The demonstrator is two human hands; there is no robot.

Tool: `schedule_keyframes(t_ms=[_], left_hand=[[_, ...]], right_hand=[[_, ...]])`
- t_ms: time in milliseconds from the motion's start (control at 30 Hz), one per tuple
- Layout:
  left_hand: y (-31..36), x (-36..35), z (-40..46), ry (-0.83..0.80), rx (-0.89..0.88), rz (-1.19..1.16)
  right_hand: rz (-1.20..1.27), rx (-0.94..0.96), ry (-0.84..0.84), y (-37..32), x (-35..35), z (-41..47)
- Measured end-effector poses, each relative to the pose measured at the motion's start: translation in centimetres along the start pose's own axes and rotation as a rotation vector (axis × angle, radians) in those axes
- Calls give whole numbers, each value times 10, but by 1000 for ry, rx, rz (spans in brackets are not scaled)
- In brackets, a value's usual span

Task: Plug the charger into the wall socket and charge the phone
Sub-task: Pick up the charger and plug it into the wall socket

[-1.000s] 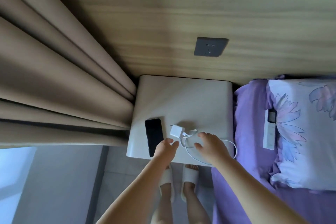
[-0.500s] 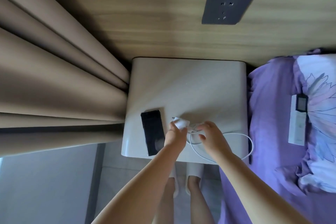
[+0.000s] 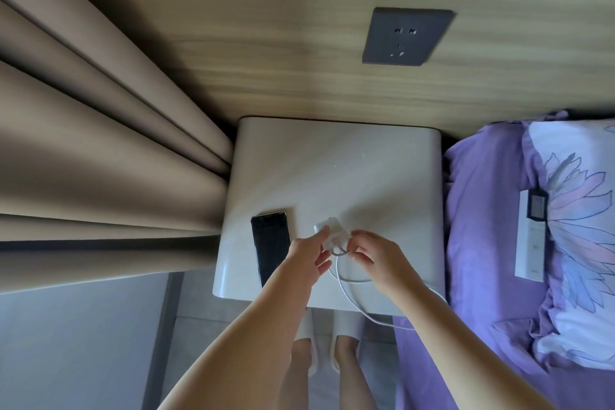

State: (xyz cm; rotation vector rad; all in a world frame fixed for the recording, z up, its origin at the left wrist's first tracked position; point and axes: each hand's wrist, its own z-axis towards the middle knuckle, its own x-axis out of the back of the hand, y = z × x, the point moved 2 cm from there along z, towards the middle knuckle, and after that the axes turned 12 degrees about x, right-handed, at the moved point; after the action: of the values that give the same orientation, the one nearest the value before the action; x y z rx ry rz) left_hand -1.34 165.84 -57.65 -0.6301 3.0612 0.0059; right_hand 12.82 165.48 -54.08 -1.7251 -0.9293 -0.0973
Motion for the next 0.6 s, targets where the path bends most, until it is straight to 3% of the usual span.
schedule_keyframes(t_ms=[167, 267, 367, 500, 600], left_hand=[[22, -8, -19, -90, -109, 76], [35, -9, -34, -135, -248, 127], [49, -10, -51, -217, -319, -2], [60, -16, -75, -296, -423, -5], [61, -25, -94, -314, -536, 130]], right_hand=[[-33, -17, 95, 6, 10, -11], [70, -128, 314, 10, 18, -21], [164, -227, 478, 10, 30, -23], [141, -263, 419, 1, 42, -14], [129, -166, 473, -18, 56, -5]])
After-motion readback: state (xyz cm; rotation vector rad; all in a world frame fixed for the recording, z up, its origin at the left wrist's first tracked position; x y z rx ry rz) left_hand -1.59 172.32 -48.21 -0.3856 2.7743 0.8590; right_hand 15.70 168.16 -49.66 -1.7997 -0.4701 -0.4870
